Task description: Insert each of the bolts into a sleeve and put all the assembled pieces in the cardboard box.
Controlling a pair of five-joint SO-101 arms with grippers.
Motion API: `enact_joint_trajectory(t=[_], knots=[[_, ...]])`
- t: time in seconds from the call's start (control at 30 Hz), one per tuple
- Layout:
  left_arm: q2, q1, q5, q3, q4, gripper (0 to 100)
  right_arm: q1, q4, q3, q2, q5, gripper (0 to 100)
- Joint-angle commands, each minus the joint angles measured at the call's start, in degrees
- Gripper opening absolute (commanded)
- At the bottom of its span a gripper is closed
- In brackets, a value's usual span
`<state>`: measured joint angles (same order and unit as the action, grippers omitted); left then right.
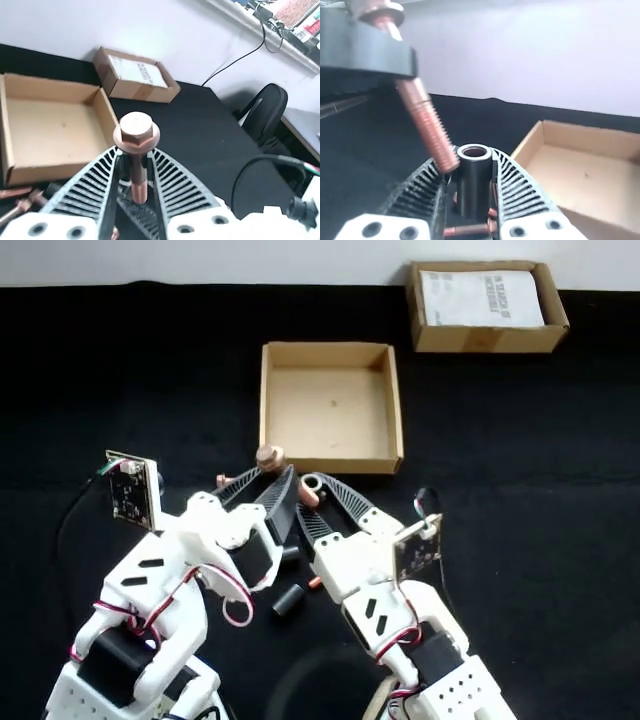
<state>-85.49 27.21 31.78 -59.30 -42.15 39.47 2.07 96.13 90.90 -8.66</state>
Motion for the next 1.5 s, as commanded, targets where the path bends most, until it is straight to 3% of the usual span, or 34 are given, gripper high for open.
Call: enact_joint_trajectory(t=[0.0,0.1,0.5,0.8,1.17,1.47], knots=[[0.48,1.19,-2.64,0.84,2.99,1,0.22,-1.63,7.78,1.89,0.26,0.7],[3.65,0.75,-6.42,2.51,3.96,1,0.22,-1.36,7.78,1.63,0.26,0.7],[22.11,1.19,-10.11,24.04,3.78,1,0.04,-1.27,7.78,1.54,0.26,0.7],[23.60,1.10,-10.46,21.05,-1.49,1,-0.04,-1.27,7.78,1.80,0.26,0.7],[23.78,1.10,-18.29,20.00,-1.85,1,-0.04,-1.27,7.78,1.80,0.26,0.7],[23.78,1.19,-18.64,18.51,-1.93,1,-0.04,-1.27,7.78,1.89,0.44,0.7]])
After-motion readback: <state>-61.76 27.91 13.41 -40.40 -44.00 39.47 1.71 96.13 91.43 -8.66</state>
